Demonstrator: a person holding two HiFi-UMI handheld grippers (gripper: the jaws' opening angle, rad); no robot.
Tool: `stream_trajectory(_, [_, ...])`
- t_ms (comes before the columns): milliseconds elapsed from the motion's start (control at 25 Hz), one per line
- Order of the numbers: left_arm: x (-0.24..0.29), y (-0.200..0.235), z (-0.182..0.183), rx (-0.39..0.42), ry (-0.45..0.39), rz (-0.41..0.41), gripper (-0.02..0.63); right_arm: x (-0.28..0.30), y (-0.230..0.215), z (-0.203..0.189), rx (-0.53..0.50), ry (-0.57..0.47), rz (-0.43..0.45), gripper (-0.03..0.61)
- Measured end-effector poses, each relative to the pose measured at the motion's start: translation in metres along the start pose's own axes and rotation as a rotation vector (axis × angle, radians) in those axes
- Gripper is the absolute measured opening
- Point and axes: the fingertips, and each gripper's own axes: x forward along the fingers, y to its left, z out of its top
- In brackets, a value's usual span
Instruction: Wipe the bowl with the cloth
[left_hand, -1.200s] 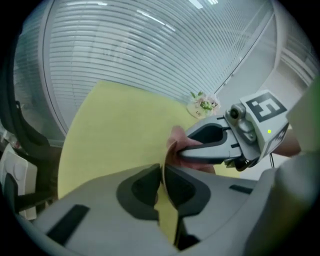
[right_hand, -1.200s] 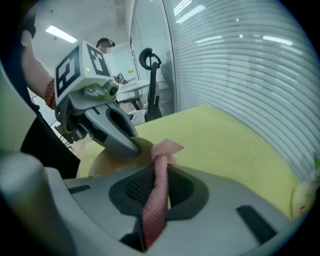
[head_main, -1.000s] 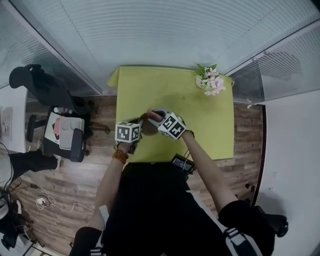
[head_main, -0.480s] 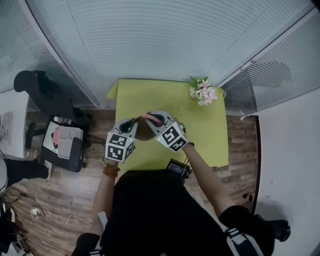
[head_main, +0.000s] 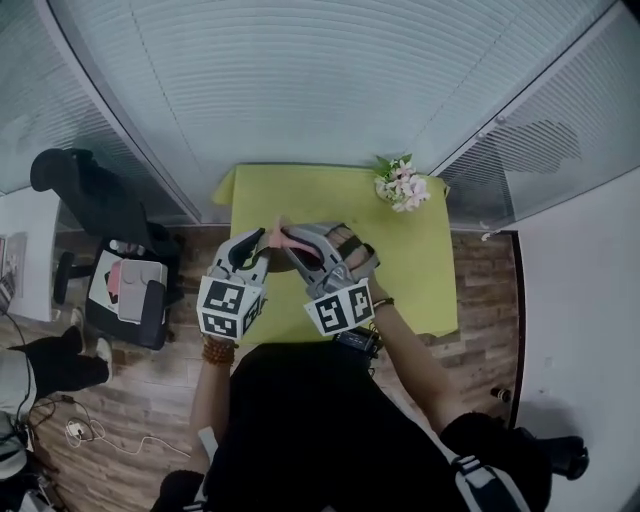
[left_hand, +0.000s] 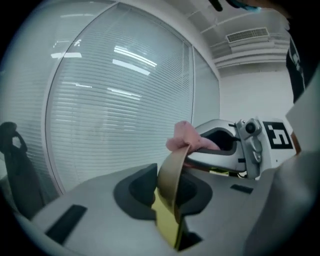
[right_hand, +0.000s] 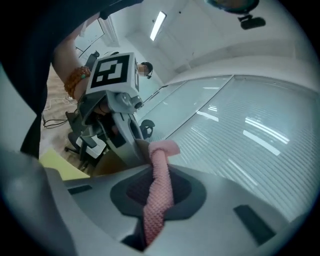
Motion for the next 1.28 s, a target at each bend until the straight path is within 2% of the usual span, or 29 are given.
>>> stream_trajectory(160, [-0.016, -0.001, 0.034, 0.013, -0.117, 0.083, 0.055, -0.009, -0.022, 0.015, 0.076, -0.02, -0.121, 0.023])
stream_trajectory(320, [-0.038, 0.003, 0.061, -0.073, -0.264, 0.114, 0.057, -0.02, -0.044, 0.035, 0.24, -0.06, -0.198, 0.025])
stream_trajectory(440, [-0.054, 0.005, 0.073, -0.184, -0.366, 0.108, 0.063, -0.027, -0.051, 0.043, 0.363, -0.098, -0.228, 0.025])
stream_trajectory(560, [-0.065, 0.013, 0.073, -0.368, -0.447, 0.082, 0.063, -0.028, -0.052, 0.045, 0.525, -0.144, -0.221, 0.023])
stream_trajectory(640, [-0.066, 0.019, 0.066, -0.477, -0.473, 0.063, 0.063, -0.027, -0.058, 0.049, 0.641, -0.205, -0.238, 0.023])
stream_trajectory(680, [-0.063, 0.02, 0.062, -0.497, -0.464, 0.05, 0.063, -0.025, -0.057, 0.047, 0.65, -0.2, -0.229, 0.025])
stream_trajectory(720, [-0.059, 0.019, 0.056, -0.49, -0.438, 0.032, 0.064, -0.023, -0.054, 0.042, 0.616, -0.162, -0.203, 0.025])
stream_trajectory(800, [-0.049, 0.013, 0.047, -0.406, -0.356, -0.011, 0.067, -0.021, -0.044, 0.03, 0.498, -0.075, -0.154, 0.021])
stream_trajectory(880, [-0.042, 0.006, 0.045, -0.251, -0.276, -0.01, 0.069, -0.02, -0.04, 0.027, 0.366, -0.044, -0.139, 0.02])
stream_trajectory(960, [-0.035, 0.001, 0.047, -0.061, -0.207, 0.036, 0.069, -0.021, -0.038, 0.032, 0.197, -0.038, -0.139, 0.02])
stream_trajectory(1040, [-0.031, -0.006, 0.048, 0.08, -0.15, 0.063, 0.067, -0.023, -0.032, 0.038, 0.041, -0.019, -0.139, 0.02])
stream_trajectory(1080, [-0.03, -0.008, 0.048, 0.109, -0.136, 0.064, 0.066, -0.024, -0.03, 0.04, -0.009, -0.012, -0.14, 0.02])
stream_trajectory(1160, [-0.034, -0.009, 0.049, 0.093, -0.144, 0.057, 0.061, -0.026, -0.029, 0.044, -0.047, -0.011, -0.15, 0.02])
stream_trajectory(1280, [-0.041, -0.006, 0.057, 0.027, -0.214, 0.052, 0.051, -0.028, -0.036, 0.048, -0.003, -0.038, -0.175, 0.02])
